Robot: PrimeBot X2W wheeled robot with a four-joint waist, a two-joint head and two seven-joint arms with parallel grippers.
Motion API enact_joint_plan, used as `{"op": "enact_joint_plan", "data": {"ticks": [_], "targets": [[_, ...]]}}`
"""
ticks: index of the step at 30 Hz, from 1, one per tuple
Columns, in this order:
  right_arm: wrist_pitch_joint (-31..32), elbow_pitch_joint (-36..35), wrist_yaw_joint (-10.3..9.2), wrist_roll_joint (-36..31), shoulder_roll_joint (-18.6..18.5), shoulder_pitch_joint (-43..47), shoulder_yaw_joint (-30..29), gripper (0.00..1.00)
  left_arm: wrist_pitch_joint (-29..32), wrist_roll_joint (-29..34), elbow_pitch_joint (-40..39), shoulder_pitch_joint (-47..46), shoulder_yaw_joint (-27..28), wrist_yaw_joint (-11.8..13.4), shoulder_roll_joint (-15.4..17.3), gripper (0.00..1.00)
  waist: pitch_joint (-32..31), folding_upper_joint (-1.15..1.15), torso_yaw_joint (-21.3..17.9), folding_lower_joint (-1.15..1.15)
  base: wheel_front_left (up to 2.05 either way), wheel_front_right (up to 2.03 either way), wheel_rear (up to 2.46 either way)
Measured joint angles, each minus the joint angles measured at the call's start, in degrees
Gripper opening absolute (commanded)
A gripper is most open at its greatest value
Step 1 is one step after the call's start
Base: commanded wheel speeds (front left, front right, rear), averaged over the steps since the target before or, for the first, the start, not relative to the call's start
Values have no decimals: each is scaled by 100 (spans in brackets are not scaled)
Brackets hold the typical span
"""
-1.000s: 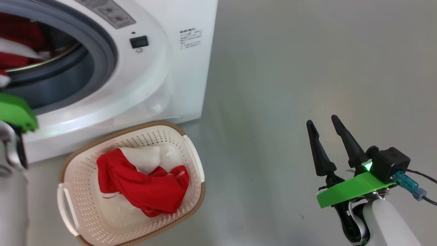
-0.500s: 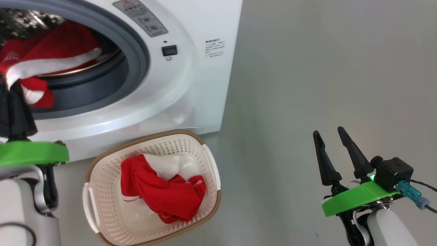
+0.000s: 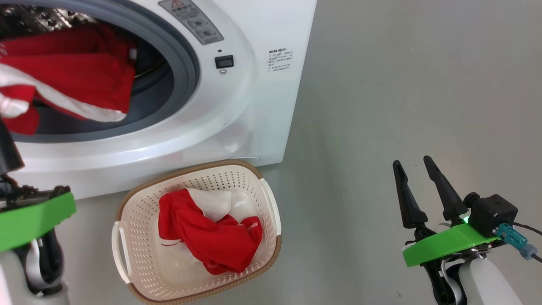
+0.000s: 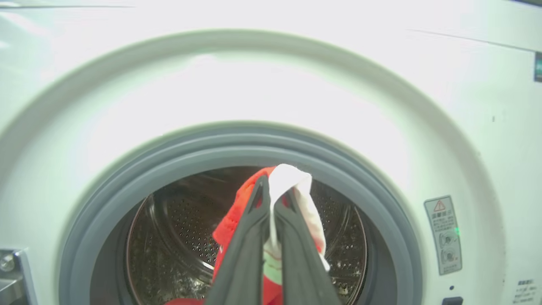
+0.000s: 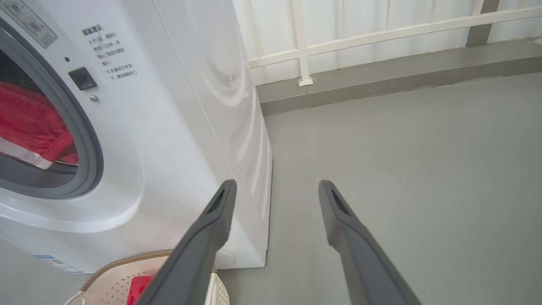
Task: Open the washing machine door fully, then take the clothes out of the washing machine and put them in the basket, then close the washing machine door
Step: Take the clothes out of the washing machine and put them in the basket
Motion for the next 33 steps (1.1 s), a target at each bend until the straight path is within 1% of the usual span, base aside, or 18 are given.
{"op": "enact_joint_plan", "data": {"ticks": [3, 8, 10, 15, 24, 32, 33], "targets": [[0, -9, 0, 0, 0, -1, -19, 100, -2, -134, -541, 69, -115, -1, -27, 0, 50, 0, 5, 0, 0, 0, 0], [0, -30, 0, -36, 0, -3, -41, 100, -7, -145, -1413, 76, -328, 0, -32, 0, 130, 0, 11, 0, 0, 0, 0], [0, -32, 0, -38, 1, -6, -45, 100, -22, -146, -1503, 91, -416, 12, -27, 0, 154, 0, 14, 0, 0, 0, 0], [-1, -35, 0, -40, 0, -16, -43, 100, -22, -148, -855, 467, -646, 83, -30, 0, 179, 0, 20, 0, 0, 0, 0], [-1, -40, 0, -34, 0, -20, -27, 100, -18, -277, 559, 685, -887, 91, -25, 0, 279, 0, -20, 0, 0, 0, 0], [-1, -58, 0, -33, 0, -127, 4, 100, -14, -259, 1813, 647, -989, 46, -23, 0, 526, 0, -58, 0, 0, 0, 0], [-1, -74, 0, -33, 0, -170, 7, 100, -15, -221, 1954, 641, -995, 7, -22, 0, 562, 0, -68, 0, 0, 0, 0]]}}
